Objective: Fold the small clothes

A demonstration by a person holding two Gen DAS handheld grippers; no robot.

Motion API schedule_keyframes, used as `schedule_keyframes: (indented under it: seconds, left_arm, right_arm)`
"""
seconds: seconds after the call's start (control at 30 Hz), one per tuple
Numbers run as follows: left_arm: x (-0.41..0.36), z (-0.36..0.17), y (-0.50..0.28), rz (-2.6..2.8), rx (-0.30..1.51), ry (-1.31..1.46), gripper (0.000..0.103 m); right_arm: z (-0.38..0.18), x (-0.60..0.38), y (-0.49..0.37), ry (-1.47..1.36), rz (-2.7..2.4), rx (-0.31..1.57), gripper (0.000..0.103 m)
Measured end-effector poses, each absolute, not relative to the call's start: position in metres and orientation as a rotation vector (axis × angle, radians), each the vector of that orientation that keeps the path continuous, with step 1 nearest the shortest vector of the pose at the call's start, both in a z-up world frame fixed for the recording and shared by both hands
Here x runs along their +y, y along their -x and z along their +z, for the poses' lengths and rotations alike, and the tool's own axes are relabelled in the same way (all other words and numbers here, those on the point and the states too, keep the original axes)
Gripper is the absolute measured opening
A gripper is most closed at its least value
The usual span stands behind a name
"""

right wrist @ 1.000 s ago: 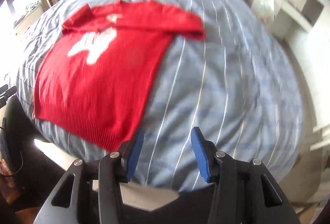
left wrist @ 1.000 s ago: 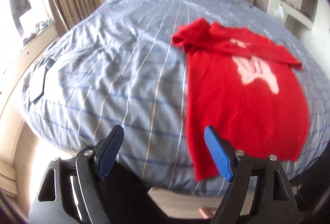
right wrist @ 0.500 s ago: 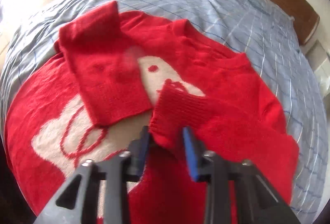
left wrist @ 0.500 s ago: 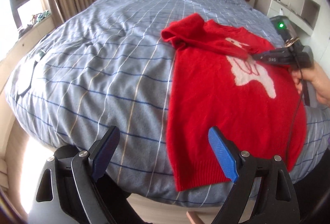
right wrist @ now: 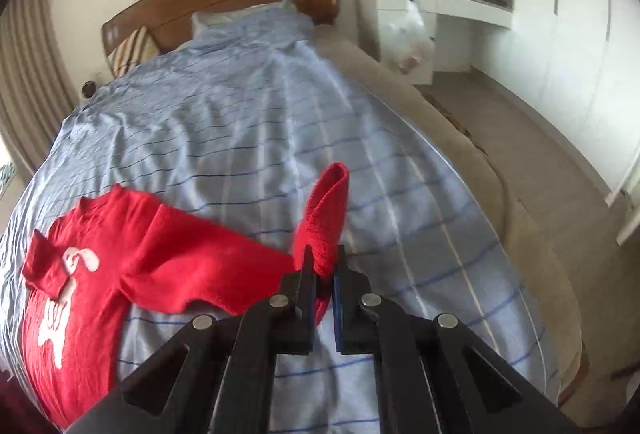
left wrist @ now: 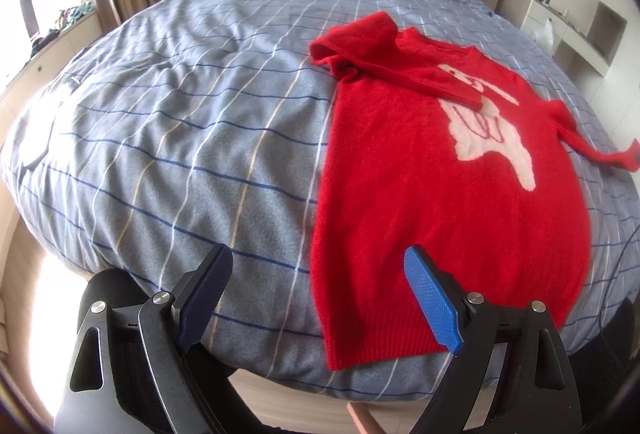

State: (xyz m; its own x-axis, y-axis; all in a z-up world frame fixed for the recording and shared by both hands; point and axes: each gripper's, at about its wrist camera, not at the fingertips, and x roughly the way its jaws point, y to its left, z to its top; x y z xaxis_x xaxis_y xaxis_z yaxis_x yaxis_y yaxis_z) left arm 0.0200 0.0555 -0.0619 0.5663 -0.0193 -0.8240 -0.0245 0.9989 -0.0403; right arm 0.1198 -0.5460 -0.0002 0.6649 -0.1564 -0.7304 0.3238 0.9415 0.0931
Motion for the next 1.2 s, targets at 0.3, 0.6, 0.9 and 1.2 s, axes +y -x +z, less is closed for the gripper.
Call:
schedule_keyframes:
  seconds: [0.3, 0.6, 0.9, 1.2]
  left_arm:
    - [0.027, -0.051, -0.012, -0.02, 0.953, -0.059, 0.089]
    - [0.023, -0.057, -0.015, -0.01, 0.98, -0.061, 0.089]
    - [0.007, -0.043, -0.036, -0.029, 0.908, -0.257, 0.089]
    - [-0.064, -0.011, -0.145, -0.302, 0.739, -0.566, 0.098]
  right_arm:
    - [-0.076, -0.599, -0.083, -0.511, -0.29, 0.846, 0.01]
    - [-0.088, -0.622, -0.078, -0.743, -0.282, 0.763, 0.004]
    - [-0.096, -0.623, -0.069, -0.644, -0.447, 0.819, 0.003]
    - [-0.039, -0.569, -0.022, -0.406, -0.443, 0.72, 0.066]
